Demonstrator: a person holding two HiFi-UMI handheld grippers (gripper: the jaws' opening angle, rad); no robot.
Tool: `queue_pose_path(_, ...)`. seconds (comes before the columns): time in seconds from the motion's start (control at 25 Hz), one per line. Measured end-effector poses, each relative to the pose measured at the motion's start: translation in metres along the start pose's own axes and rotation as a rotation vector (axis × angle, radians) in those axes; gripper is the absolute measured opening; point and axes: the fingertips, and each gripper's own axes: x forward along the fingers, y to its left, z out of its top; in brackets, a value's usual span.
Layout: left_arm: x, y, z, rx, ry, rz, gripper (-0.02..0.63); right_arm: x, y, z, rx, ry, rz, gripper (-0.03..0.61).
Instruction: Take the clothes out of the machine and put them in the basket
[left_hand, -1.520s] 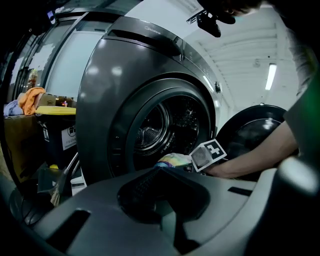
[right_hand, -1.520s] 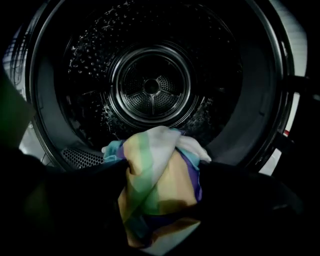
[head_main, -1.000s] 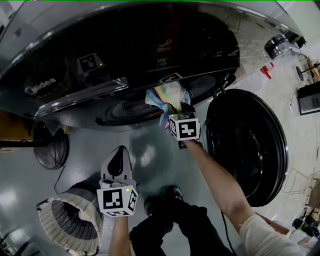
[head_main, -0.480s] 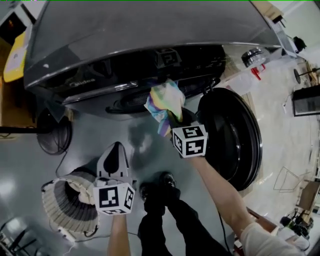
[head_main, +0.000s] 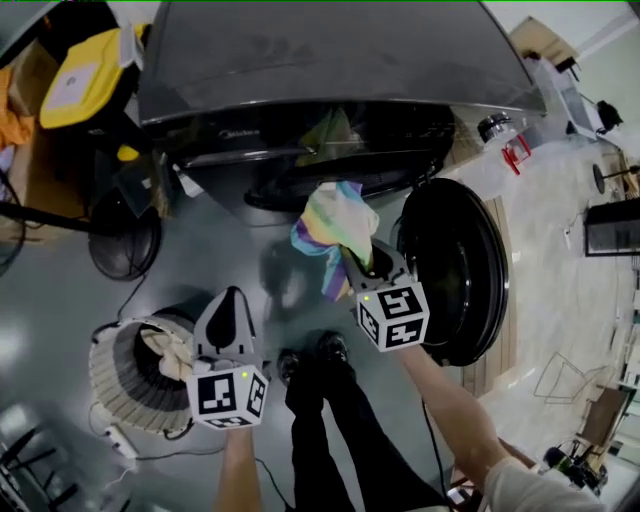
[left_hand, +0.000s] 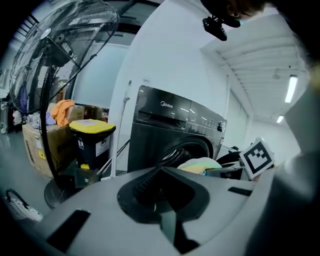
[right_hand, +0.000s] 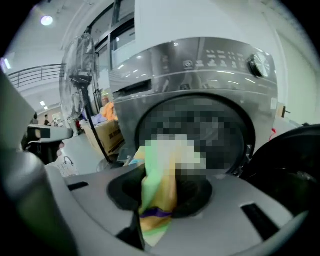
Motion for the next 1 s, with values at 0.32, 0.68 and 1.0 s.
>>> queue_pose_path(0.32, -0.066, 0.052, 0.008, -0.041, -0.046, 0.147, 0.018, -0.016, 0.098, 0.029, -0.103, -0.038, 0.169, 0.118)
queue_pose_path(0.68, -0.173, 0.144, -0.001, -0.106, -0.097, 0.389, 0.018, -0.005, 0.255, 0.067, -0.190, -0.088, 0.434, 0.119)
queue_pose_path(1.0, -0.307, 0.229, -0.033, -0.208, -0.154, 0.660, 0.018, -0.027, 0.440, 0.078, -0.307, -0.122, 0.726, 0.120)
